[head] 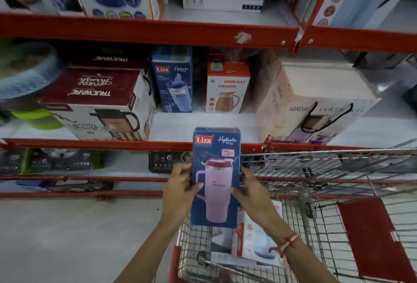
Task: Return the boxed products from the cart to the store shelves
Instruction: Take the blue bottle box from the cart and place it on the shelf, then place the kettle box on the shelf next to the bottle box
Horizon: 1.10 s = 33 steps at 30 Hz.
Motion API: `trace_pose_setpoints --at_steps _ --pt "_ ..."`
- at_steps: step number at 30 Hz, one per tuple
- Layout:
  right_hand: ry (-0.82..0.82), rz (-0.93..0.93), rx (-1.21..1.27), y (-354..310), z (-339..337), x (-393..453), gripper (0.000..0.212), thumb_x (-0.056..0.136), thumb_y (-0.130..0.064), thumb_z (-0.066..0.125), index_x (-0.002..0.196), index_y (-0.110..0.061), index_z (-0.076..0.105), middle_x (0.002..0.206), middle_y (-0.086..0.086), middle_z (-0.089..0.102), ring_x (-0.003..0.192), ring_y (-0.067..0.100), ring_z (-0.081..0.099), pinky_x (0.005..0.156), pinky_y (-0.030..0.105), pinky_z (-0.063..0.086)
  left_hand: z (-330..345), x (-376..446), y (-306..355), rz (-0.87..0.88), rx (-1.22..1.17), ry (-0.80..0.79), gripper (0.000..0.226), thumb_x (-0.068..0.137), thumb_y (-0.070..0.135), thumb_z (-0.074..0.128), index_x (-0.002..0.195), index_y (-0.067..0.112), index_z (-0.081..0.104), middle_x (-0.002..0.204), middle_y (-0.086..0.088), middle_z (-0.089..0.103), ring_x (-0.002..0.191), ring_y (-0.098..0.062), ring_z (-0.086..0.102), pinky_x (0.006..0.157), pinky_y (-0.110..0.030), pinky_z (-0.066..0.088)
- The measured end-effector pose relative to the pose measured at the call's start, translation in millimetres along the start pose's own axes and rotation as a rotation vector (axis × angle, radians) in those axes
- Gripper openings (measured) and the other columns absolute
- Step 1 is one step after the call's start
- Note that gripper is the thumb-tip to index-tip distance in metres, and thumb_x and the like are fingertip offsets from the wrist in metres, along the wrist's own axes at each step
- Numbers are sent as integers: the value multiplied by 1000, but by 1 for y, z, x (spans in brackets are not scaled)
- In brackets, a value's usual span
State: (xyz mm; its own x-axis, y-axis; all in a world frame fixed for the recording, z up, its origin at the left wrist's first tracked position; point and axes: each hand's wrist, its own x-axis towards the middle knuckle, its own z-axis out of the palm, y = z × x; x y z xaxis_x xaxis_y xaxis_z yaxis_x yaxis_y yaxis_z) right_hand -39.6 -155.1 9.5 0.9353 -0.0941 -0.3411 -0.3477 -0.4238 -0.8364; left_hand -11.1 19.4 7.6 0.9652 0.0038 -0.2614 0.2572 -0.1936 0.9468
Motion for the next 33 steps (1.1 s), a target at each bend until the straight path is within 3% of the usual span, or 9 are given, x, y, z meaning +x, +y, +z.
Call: trace_pose_setpoints --at_steps 2,6,10,12,18,25,28,30,33 --pt "46 -60 -23 -15 -1 13 51 87 -11 62 129 -26 37 124 0 62 111 24 62 91 48 55 -8 10 7 29 -30 27 42 74 -6 68 103 15 45 92 9 68 93 -14 68 74 -28 60" --pt "166 -218 -131 -60 2 50 46 83 -8 67 118 -17 38 123 5 63 107 25 64 85 42 58 -27 47 28 135 -59 137 42 72 -14 65 86 20 45 90 -2 68 89 -19 68 74 -39 58" --pt "257 -294 -188 -96 20 99 52 78 -9 73 116 -17 37 120 9 67 107 28 65 88 46 56 -47 91 48 314 154 309 38 72 -15 65 86 12 43 71 -2 61 65 -6 61 60 -11 53" --pt "271 -296 -216 -105 33 124 58 78 -12 74 121 -16 36 117 10 69 105 28 67 88 43 57 -56 114 50 340 227 373 37 72 -19 62 85 9 41 64 -1 53 56 -4 53 52 -5 46" --pt "215 -227 -226 -105 64 170 50 84 -9 67 122 -14 36 121 14 66 106 32 66 90 41 54 -69 165 25 263 376 408 34 74 -16 61 93 5 44 70 -3 58 59 -15 57 48 -14 47" --pt "215 -234 -210 -97 73 190 41 86 -8 63 119 -13 38 121 16 65 106 35 65 91 45 55 -70 189 7 208 385 412 31 76 -10 61 100 2 46 88 -15 68 79 -24 64 75 -42 57" --pt "206 -251 -180 -74 72 178 34 88 -11 60 118 -15 43 121 15 65 109 30 64 93 42 55 -65 178 -7 208 364 419 36 77 -6 62 108 4 48 101 -18 68 92 -30 66 83 -44 56" --pt "227 -261 -167 -51 70 161 32 90 -15 59 119 -16 46 120 13 65 104 26 65 89 33 55 -52 162 -23 204 383 468 40 78 -3 62 115 5 48 116 -17 60 100 -30 61 87 -38 53" --pt "266 -219 -211 -3 65 135 31 92 -21 56 121 -13 49 120 11 60 105 24 60 87 23 45 -20 130 -46 210 399 431 36 79 -1 62 113 6 51 115 -15 55 97 -27 58 84 -34 53"
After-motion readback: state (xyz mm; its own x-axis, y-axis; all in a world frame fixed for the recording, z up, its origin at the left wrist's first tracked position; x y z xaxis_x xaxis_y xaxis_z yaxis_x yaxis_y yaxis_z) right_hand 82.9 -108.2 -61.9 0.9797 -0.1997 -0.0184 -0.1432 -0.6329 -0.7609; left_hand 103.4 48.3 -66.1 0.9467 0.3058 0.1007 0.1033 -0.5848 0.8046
